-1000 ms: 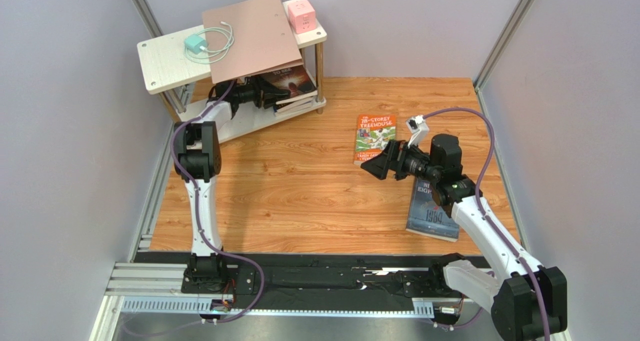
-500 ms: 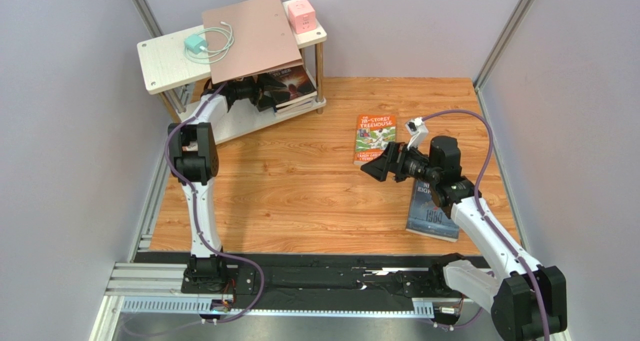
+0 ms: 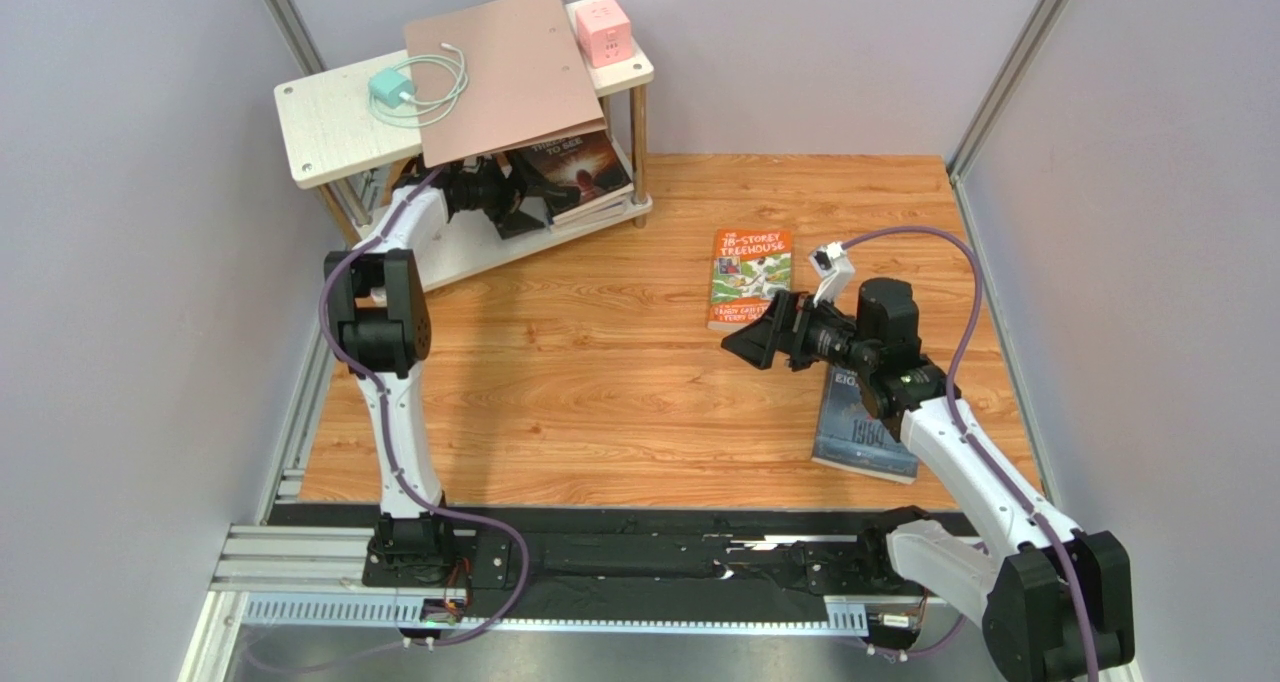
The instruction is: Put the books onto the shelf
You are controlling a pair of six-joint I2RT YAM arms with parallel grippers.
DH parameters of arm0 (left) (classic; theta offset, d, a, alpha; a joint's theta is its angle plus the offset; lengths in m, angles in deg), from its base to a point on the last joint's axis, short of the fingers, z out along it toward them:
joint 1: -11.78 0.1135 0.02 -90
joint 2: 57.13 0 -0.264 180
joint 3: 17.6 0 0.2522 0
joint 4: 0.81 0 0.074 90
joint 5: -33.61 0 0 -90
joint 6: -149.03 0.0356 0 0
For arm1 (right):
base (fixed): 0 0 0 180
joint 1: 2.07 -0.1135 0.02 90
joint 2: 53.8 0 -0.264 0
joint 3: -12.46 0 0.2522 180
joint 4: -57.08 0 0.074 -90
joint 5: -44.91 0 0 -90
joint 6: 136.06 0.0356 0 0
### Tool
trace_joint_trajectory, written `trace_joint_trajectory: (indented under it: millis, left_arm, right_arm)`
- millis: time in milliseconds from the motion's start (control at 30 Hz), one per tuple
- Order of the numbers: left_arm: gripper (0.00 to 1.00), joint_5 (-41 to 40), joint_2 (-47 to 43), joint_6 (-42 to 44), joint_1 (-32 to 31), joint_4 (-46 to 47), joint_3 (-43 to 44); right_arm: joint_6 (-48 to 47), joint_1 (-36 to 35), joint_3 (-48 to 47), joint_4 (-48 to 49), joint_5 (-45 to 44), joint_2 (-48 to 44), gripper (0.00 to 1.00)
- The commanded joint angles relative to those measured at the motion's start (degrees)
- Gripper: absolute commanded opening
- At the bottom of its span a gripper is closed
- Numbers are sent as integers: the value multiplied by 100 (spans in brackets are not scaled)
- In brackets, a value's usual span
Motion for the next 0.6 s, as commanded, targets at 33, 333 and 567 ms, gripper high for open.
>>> trace_joint_trajectory:
  millis: [33,333,567]
  left_arm:
    - [88,-484,-762,524,44,-231,-1023]
    - [77,-1406,-2679,1279,-465,78,-3204]
    - [0,-2276,-2628,1518,-2010,-11,-3294]
  right_arm:
    - [-16,-17,-42,77,-295,-109,100]
    - [247,96,-455,-354,-1315,716,100]
    - [450,966,-780,-21,-999,1718,100]
